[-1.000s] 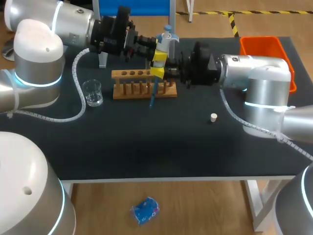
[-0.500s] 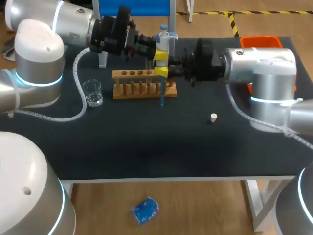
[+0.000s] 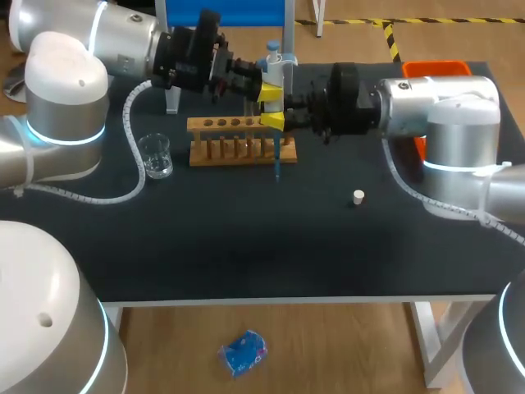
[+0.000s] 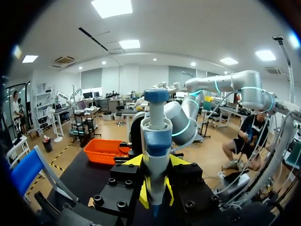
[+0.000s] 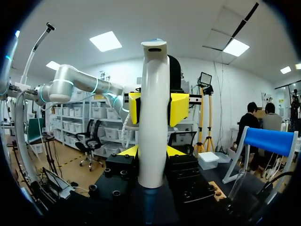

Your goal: Invert the test tube, pick up the pipette, mount the tip to pipette, aspirate from beaker and dispense into the tube, eject the tip, return the pipette, and cap with the stopper.

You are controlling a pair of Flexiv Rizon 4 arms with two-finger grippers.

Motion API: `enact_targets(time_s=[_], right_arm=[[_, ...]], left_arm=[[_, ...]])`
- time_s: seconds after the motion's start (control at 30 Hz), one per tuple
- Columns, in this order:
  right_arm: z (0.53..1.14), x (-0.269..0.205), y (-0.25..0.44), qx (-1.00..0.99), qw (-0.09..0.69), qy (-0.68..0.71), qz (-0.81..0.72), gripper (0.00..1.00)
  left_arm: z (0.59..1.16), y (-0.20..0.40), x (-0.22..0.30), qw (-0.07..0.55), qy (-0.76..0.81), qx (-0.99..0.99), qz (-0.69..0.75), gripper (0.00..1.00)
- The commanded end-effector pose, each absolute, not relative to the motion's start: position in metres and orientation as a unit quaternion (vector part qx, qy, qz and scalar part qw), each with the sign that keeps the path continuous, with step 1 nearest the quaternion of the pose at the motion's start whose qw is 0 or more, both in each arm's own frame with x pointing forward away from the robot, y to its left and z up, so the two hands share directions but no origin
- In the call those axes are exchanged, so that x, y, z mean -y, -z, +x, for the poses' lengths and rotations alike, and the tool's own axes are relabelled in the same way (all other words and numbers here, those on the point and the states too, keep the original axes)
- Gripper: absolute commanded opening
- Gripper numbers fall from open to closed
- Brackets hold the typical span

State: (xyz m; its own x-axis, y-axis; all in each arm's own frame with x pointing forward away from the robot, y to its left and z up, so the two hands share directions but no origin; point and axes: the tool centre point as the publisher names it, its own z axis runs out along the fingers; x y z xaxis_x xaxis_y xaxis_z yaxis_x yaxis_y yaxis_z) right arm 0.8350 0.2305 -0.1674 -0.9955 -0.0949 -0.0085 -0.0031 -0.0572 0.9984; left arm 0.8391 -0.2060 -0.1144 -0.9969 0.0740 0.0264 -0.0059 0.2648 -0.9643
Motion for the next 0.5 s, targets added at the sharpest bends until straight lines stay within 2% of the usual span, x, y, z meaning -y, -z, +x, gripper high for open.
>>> enact_targets(time_s=[0.03, 0.5], right_arm=[[0.8351, -0.2305, 0.1681, 0.689, 0.038, 0.722, 0.042, 0.0], [0.8356, -0.2333, 0.1679, 0.704, 0.046, 0.707, 0.055, 0.0]], left_arm=[[0.8406, 0.1129, 0.2026, 0.034, -0.605, 0.795, -0.021, 0.0], [0.8406, 0.1129, 0.2026, 0.034, -0.605, 0.795, -0.021, 0.0]])
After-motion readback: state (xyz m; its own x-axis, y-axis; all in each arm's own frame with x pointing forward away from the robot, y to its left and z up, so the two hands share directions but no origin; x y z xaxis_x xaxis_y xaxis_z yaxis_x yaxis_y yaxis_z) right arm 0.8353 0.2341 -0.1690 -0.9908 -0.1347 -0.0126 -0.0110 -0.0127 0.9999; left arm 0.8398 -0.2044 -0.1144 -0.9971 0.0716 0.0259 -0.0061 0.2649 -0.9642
